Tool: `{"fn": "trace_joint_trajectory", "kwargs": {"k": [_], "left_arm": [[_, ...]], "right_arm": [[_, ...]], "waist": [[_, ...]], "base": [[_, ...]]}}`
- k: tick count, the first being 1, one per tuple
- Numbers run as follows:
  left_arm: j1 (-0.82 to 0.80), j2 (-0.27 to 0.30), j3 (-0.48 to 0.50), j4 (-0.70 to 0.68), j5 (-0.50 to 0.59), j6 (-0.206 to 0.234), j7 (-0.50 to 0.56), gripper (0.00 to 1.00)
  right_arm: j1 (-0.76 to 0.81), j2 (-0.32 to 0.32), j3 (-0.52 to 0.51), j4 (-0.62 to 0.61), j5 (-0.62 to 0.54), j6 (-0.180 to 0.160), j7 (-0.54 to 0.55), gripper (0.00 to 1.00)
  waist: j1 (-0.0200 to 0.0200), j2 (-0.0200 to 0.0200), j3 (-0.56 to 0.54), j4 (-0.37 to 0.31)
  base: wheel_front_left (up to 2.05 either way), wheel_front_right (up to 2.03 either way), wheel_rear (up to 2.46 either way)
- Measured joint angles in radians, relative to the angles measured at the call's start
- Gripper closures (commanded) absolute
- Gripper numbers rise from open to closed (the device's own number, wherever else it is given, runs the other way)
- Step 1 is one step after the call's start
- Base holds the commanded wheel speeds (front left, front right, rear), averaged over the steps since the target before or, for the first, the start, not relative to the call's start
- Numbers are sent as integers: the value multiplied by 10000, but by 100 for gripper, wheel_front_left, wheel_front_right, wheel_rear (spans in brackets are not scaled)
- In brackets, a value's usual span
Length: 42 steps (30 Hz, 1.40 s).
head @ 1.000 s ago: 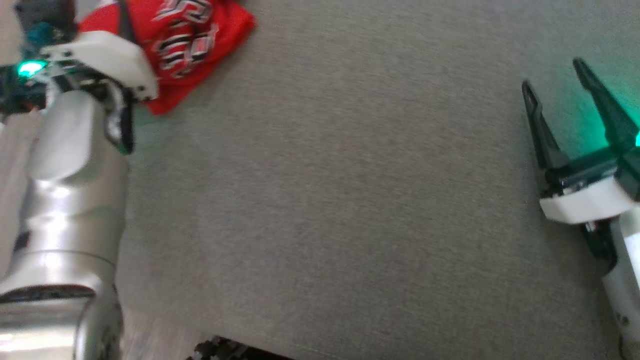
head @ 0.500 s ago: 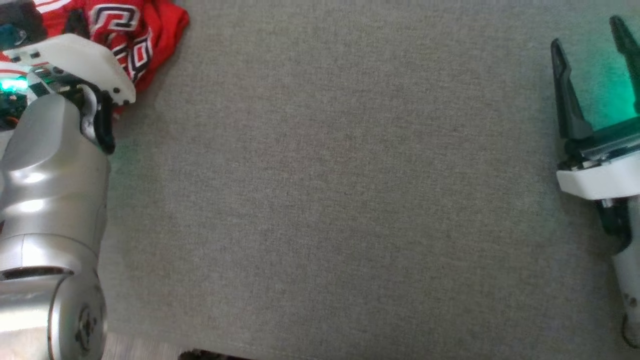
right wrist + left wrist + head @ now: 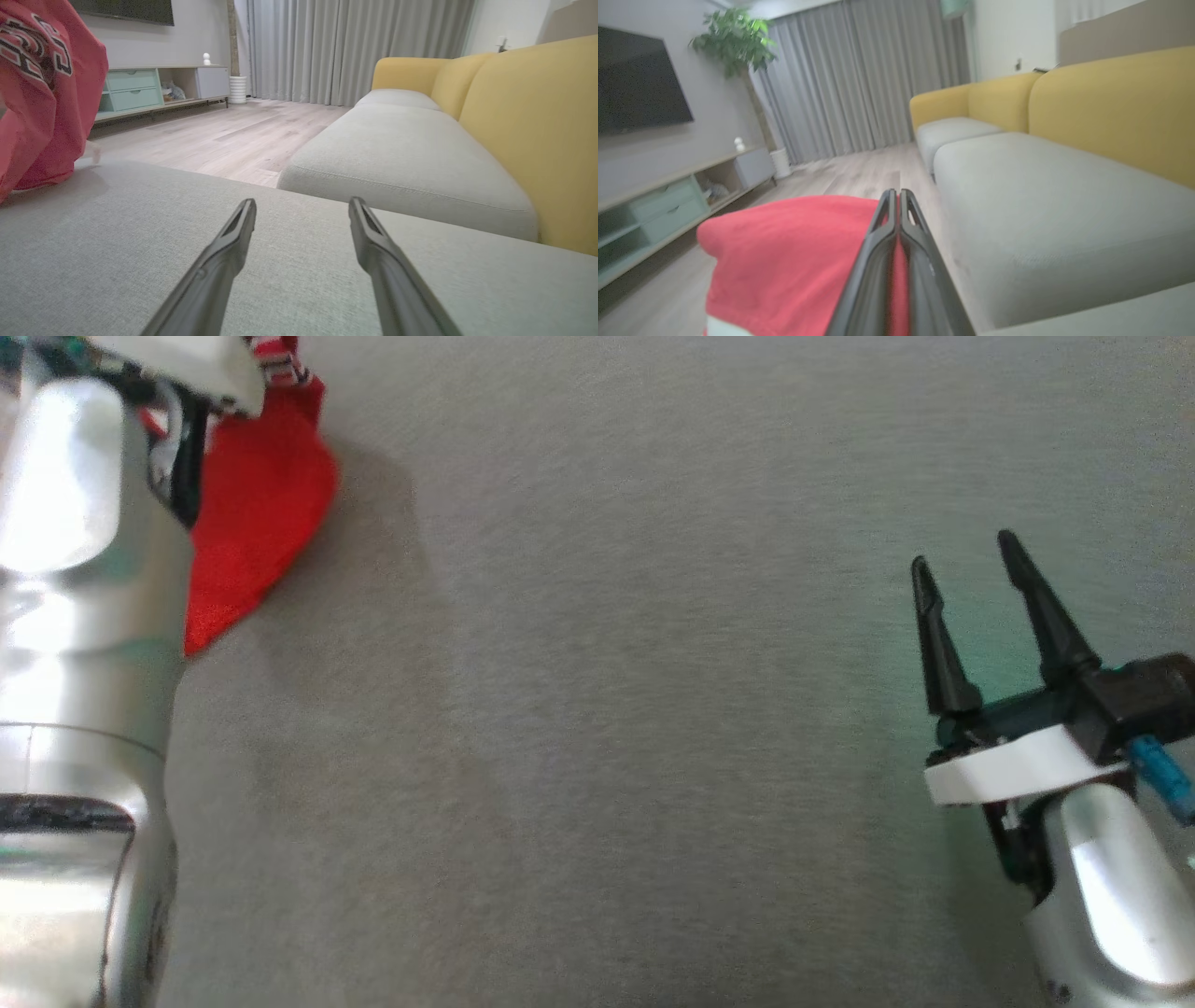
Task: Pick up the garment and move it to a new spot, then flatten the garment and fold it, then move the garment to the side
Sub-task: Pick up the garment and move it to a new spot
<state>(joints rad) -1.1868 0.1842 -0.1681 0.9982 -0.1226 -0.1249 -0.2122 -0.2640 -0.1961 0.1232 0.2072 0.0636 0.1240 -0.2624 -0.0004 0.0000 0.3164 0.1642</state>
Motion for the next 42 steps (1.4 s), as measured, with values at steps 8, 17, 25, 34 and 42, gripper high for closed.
{"fn": "trace_joint_trajectory", "kwargs": {"k": [8, 17, 25, 34, 42], "left_arm": [[48, -29, -1964, -2472, -809, -75, 941, 100], [2400, -263, -4341, -4723, -1816, -75, 2036, 100], [5734, -800, -7160, -4550, -2571, -75, 1333, 0], [7227, -982, -6445, -4673, -3103, 1030, -324, 0], [10133, -631, -3210, -7423, -2615, 2698, -389, 0]], "right_arm": [[531, 713, 48, -410, 13, 0, 0, 0], [715, 1055, -6, -819, 198, 0, 0, 0], [720, 1298, 6, -802, 426, 0, 0, 0], [1133, 1402, -56, -458, 598, 0, 0, 0], [2577, 1406, -407, -2, 817, 0, 2, 0]], "waist": [[1, 0, -1044, -1908], [2, 0, -1428, -4038], [5, 0, -665, -4836], [5, 0, -829, -4217], [2, 0, -2164, -3196]], "base": [[0, 0, 0], [0, 0, 0], [0, 0, 0], [0, 0, 0], [0, 0, 0]]}}
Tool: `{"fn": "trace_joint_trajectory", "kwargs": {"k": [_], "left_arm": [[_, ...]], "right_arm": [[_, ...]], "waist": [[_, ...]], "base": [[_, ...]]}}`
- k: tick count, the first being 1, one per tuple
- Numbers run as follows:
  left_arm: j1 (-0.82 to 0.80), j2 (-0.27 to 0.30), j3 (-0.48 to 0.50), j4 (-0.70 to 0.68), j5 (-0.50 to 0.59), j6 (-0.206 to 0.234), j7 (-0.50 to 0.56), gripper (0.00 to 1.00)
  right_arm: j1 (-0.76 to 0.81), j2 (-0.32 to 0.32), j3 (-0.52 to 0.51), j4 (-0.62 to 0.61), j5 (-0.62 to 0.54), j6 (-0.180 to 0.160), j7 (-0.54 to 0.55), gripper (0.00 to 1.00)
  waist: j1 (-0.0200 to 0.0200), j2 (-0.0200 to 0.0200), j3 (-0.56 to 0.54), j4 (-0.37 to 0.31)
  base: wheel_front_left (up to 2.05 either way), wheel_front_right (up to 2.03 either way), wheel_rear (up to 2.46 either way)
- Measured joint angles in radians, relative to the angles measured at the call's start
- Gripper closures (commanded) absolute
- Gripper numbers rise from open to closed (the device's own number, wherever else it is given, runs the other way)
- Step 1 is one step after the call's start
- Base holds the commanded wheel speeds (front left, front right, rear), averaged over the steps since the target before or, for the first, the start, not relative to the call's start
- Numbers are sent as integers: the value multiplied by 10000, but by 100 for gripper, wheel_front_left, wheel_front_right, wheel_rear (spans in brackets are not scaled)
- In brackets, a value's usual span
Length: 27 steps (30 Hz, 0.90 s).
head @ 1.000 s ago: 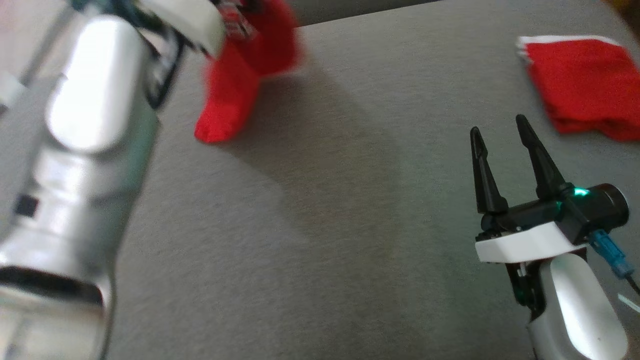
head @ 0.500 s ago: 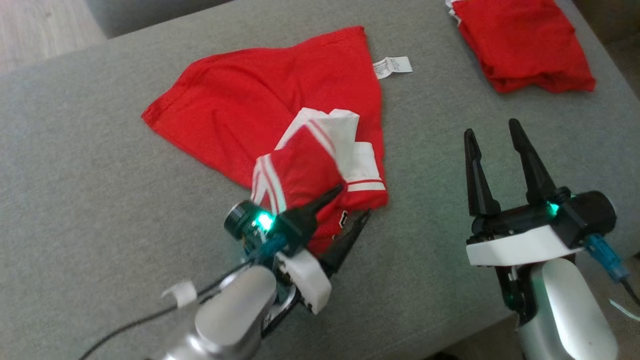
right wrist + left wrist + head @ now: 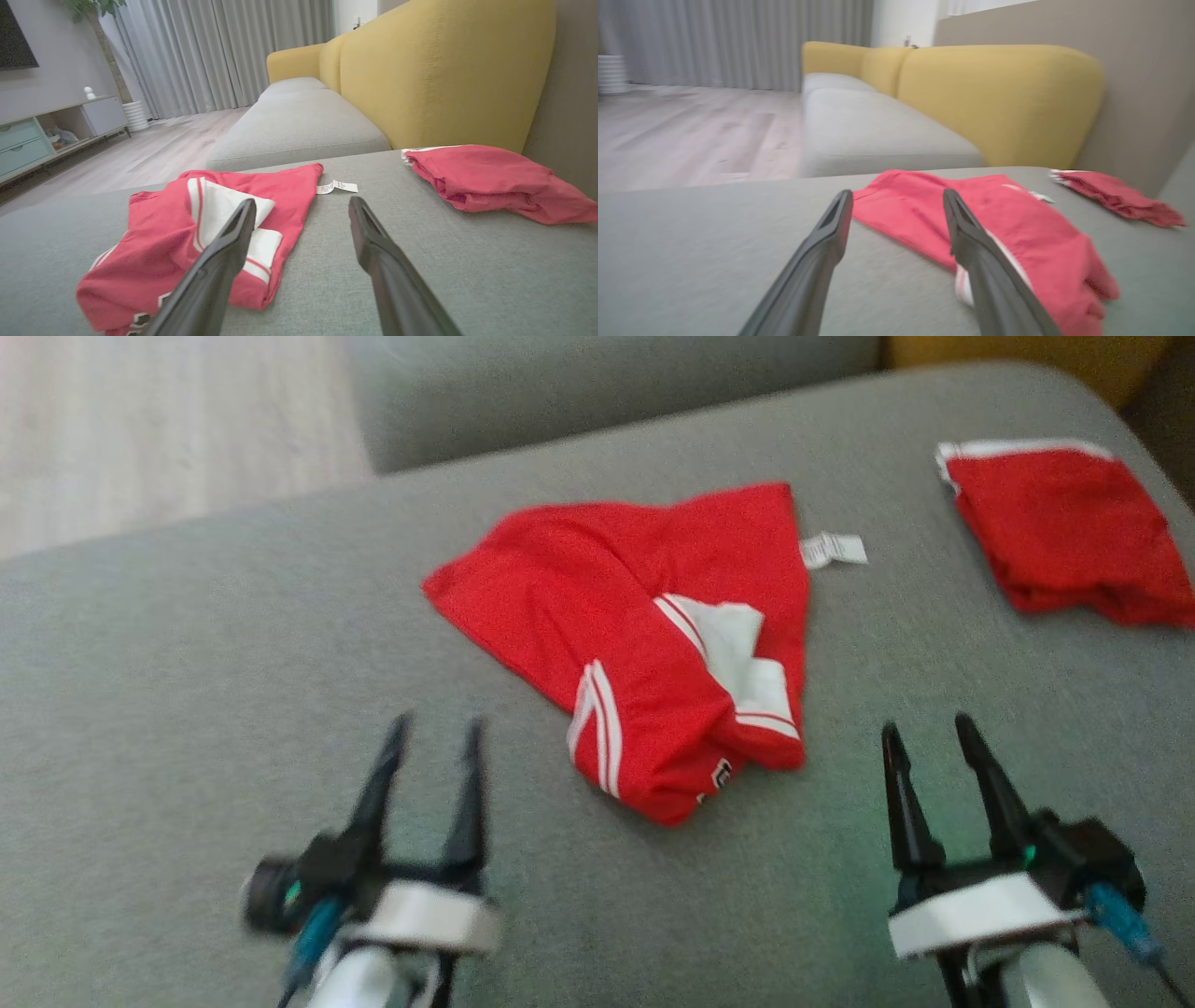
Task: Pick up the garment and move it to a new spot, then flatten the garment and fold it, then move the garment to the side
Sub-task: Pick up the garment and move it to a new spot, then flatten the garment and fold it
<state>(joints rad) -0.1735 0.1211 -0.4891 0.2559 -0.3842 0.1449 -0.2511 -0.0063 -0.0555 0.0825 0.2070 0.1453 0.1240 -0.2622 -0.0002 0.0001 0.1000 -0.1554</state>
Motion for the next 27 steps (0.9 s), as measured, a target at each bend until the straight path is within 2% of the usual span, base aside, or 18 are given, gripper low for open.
{"fn": "trace_joint_trajectory", "kwargs": {"k": [2, 4, 10, 16, 27], "left_arm": [[851, 4, 763, -430, 305, 148, -12, 0], [1605, 0, 1346, -711, 558, 115, -12, 0], [2754, -274, 2652, -1078, 1269, -320, -12, 0], [3081, -543, 3047, -1127, 1691, -844, -12, 0], [3080, -648, 3279, -1057, 1948, -1103, -12, 0]], "right_arm": [[324, -48, 21, 33, 29, 0, 29, 0], [610, -71, 25, 71, 29, 0, 33, 0], [800, -107, 173, 176, 8, 0, 42, 0], [802, -190, 245, 276, 48, 0, 42, 0], [802, -198, 372, 359, 121, 0, 42, 0]], "waist": [[-1, 0, -355, 254], [-1, 0, -642, 512], [-1, 0, -1287, 1045], [2, 0, -1463, 1323], [2, 0, -1496, 1390]], "base": [[0, 0, 0], [0, 0, 0], [0, 0, 0], [0, 0, 0], [0, 0, 0]]}}
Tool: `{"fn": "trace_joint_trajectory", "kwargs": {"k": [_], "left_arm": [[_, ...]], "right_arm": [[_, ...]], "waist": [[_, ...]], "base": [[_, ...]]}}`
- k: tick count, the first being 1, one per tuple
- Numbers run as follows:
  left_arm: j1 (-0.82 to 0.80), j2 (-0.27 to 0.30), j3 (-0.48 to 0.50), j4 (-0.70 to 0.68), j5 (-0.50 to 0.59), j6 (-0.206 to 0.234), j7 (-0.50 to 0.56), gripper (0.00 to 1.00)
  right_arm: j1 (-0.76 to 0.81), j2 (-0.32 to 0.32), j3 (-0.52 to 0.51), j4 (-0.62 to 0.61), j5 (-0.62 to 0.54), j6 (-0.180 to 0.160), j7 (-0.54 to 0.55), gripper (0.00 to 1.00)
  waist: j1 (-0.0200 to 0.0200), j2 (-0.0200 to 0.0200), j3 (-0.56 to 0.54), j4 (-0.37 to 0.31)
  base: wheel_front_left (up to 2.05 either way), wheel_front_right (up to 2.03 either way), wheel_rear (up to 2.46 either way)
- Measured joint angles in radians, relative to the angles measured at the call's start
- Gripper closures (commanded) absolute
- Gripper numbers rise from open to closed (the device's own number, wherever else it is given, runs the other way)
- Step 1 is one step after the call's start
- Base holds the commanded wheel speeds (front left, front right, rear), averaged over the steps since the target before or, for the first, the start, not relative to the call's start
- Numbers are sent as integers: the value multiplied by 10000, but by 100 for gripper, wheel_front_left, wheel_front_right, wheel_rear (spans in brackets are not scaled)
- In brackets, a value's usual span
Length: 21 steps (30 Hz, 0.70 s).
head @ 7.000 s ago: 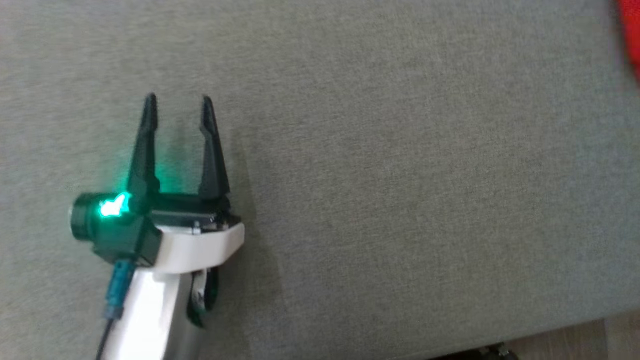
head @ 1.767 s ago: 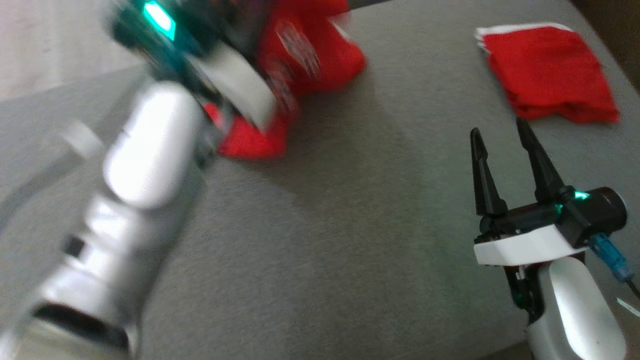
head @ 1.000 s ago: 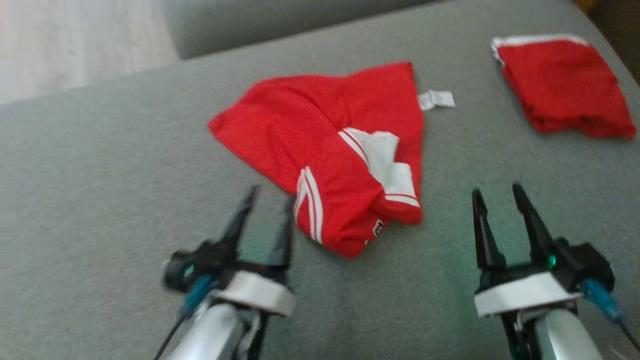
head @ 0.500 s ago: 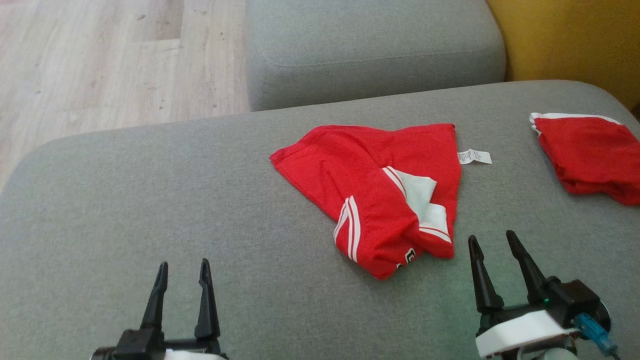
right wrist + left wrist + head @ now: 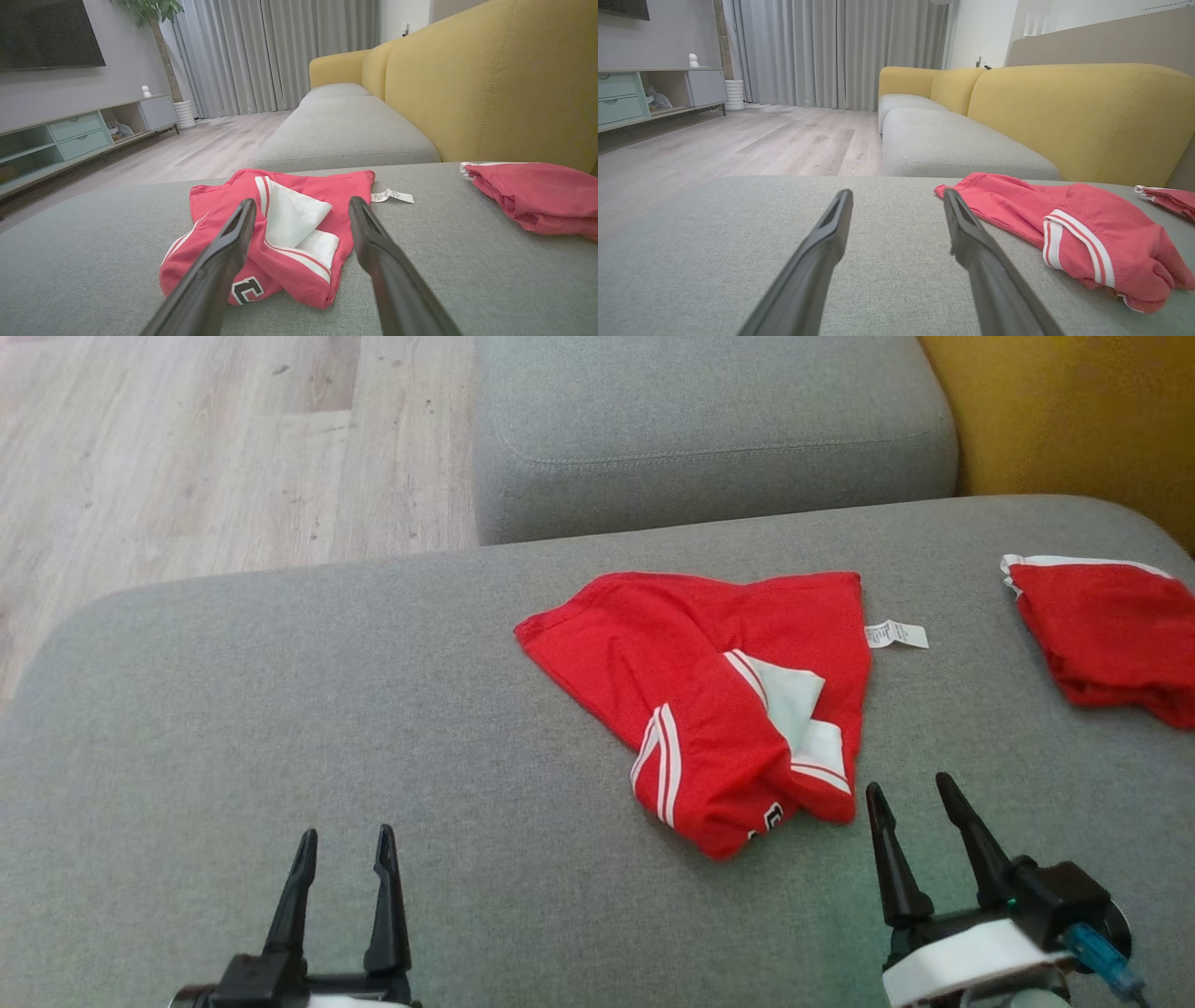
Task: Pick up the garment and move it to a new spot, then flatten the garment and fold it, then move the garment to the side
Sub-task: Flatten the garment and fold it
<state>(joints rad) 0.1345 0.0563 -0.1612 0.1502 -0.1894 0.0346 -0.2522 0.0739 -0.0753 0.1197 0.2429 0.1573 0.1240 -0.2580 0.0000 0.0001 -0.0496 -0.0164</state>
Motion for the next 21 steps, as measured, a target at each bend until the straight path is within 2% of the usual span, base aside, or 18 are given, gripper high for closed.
{"fn": "trace_joint_trajectory", "kwargs": {"k": [21], "left_arm": [[-53, -8, -384, 69, -50, 0, 0, 0]], "right_arm": [[-22, -25, 245, -8, 15, 0, 0, 0]], "waist": [[0, 0, 283, -230]], "base": [[0, 0, 0]]}}
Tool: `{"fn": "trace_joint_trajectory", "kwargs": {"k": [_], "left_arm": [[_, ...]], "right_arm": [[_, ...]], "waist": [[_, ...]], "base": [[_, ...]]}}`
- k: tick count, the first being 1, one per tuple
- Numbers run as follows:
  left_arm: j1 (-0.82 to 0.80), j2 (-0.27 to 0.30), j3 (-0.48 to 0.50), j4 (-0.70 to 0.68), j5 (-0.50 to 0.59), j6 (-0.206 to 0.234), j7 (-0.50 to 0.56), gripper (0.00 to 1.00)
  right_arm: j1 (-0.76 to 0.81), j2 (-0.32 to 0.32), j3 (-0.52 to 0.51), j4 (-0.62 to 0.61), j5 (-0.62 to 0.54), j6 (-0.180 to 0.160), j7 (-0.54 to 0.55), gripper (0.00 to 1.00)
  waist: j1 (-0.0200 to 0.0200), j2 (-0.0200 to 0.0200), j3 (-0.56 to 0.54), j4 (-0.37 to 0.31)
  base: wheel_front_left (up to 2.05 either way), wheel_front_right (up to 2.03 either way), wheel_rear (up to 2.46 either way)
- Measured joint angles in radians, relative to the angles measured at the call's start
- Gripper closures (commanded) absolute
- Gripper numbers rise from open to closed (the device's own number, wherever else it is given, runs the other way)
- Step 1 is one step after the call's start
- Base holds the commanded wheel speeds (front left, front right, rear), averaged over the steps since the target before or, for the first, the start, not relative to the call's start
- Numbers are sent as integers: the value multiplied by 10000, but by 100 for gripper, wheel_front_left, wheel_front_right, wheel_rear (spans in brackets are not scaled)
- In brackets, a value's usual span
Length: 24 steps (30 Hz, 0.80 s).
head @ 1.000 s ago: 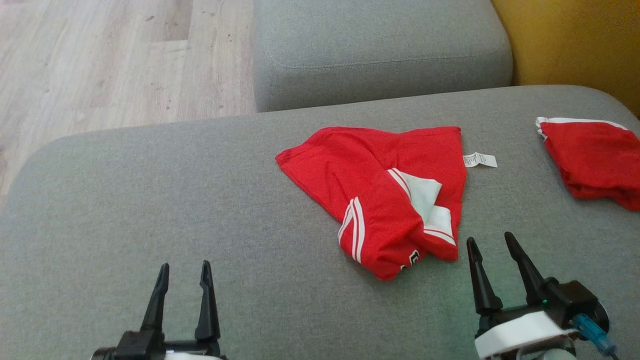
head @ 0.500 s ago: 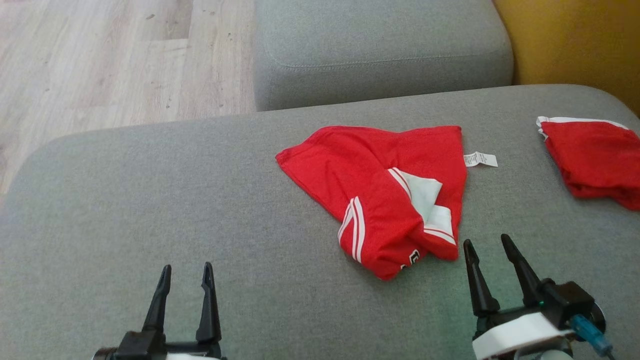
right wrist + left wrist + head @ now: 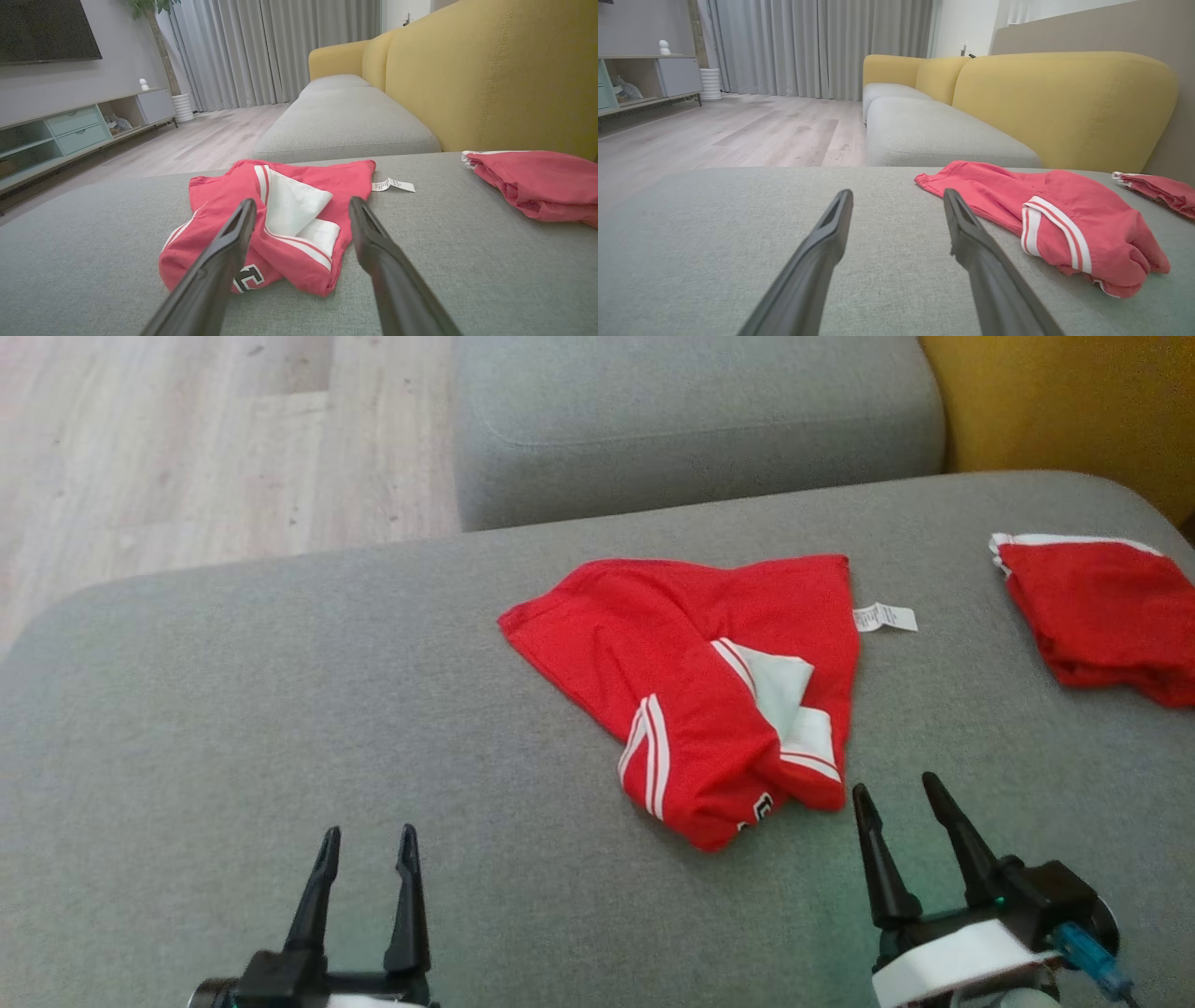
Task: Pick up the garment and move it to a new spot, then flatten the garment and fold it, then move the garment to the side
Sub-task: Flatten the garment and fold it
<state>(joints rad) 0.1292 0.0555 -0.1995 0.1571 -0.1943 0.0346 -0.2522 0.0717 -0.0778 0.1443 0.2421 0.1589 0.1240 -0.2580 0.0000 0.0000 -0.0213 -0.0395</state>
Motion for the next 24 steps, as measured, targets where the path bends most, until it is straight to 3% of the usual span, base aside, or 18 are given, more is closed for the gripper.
{"fn": "trace_joint_trajectory", "kwargs": {"k": [6, 10, 18, 24], "left_arm": [[-723, -8, -633, 408, -207, -215, 0, 0], [-2014, -25, -1312, 930, -773, -648, 0, 0], [-4508, -38, -2801, 2819, -2694, -1248, 600, 0], [-5609, -71, -3300, 4167, -2765, -1404, 972, 0]], "right_arm": [[-174, -77, 305, -128, 15, 0, 0, 0], [-709, -188, 489, -196, 15, 0, 2, 0], [-1337, -276, 865, -219, 23, 0, 0, 0], [-1613, -270, 1076, -228, 84, 0, 0, 0]], "waist": [[0, 0, 420, -393], [4, 0, 933, -741], [3, 0, 1827, -1673], [2, 0, 2243, -2399]], "base": [[0, 0, 0], [0, 0, 0], [0, 0, 0], [0, 0, 0]]}}
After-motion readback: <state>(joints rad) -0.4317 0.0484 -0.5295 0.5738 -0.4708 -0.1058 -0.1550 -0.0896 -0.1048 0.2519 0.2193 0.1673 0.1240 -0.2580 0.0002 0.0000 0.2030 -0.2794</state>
